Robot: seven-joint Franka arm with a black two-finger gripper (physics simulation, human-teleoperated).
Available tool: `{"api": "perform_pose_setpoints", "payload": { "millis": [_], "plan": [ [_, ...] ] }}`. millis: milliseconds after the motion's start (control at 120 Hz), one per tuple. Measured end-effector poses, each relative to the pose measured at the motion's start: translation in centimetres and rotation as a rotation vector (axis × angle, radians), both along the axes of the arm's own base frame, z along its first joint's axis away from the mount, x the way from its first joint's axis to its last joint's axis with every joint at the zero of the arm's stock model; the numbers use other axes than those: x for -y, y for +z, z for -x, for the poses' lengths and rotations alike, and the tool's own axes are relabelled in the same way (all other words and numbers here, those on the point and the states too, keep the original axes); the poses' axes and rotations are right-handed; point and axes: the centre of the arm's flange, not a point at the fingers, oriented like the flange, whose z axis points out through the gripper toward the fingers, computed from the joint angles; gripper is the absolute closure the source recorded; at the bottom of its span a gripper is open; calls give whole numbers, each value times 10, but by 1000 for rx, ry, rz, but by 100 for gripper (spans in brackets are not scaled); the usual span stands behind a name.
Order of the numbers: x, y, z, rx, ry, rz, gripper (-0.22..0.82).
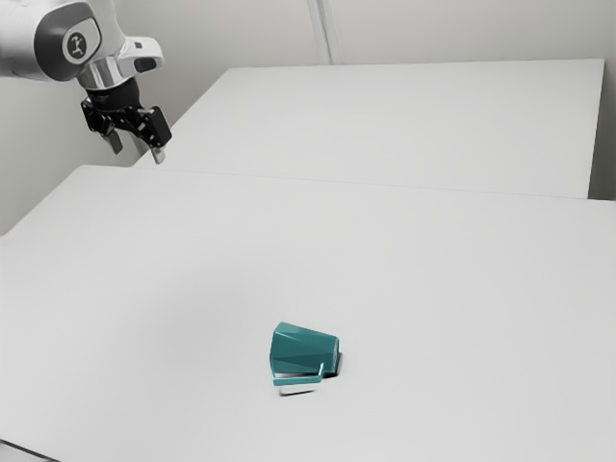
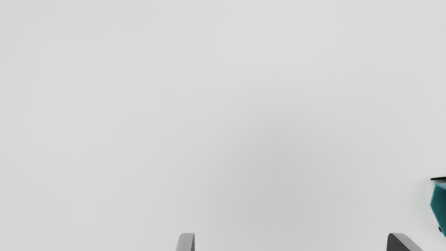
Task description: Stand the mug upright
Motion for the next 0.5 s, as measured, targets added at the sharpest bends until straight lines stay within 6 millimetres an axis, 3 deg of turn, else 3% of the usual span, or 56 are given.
{"api": "perform_pose_setpoints", "payload": {
  "millis": [342,408,500],
  "plan": [
    [1,2,11,1,-2,18,0],
    [7,-9,13,-18,-5,52,0],
    [11,-42,19,-60,22,172,0]
  ]
}}
